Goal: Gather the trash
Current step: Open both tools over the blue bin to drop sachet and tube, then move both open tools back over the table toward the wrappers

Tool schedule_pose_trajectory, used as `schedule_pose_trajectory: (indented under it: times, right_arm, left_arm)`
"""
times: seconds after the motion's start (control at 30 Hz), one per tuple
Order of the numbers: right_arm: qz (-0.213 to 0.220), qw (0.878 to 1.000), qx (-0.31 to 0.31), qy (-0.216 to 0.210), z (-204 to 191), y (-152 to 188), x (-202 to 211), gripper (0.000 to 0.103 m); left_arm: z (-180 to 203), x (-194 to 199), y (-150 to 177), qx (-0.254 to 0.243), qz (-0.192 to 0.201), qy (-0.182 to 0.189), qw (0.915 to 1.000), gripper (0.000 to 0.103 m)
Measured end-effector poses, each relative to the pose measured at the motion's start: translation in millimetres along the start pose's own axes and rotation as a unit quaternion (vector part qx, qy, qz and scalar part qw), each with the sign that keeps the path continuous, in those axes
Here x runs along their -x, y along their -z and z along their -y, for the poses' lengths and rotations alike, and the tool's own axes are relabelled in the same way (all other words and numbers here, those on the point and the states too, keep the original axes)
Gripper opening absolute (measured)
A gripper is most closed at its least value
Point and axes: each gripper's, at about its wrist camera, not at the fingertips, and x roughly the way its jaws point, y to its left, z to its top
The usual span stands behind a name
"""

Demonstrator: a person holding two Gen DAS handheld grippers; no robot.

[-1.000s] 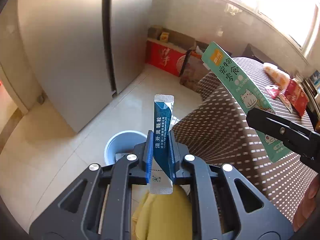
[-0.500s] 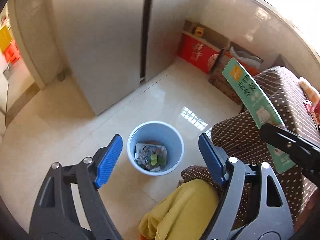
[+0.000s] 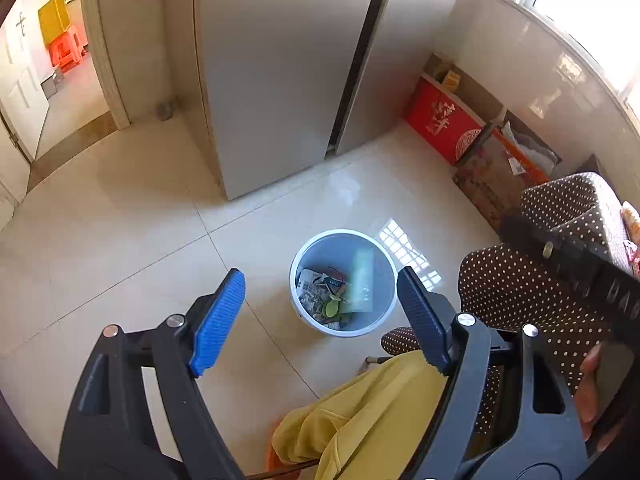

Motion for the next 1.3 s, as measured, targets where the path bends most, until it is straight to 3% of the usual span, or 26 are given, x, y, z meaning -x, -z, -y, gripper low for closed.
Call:
schedule_pose_trajectory:
  times: [0.23,0.57,0.87,1.3]
  right_arm:
    - [-0.002,1.0,-0.008,0.0,4.3,14.2,11.5,0.075]
    - [0.045,0.998,-0.039,0.004,35.7,21.9,67.2,0.077]
    - [0.091,0.99,-0.095,0.051,107.5,30.4,120.4,0.081]
    - [0.13,0.959,-0.205,0.147,238.8,51.8,183.9,0.083]
  left_arm:
    - [6.4,16.0,4.3,-0.019,0.01,0.004,0.9998,0.077]
    - [52.8,40.8,5.2,-0.06,0.035,0.027,0.9972,0.077]
    - [118.7,56.8,4.5,-0.115,0.048,0.059,0.9905,0.078]
    - [246.9,72.4,12.8,-0.213,0.056,0.136,0.9658,0.078]
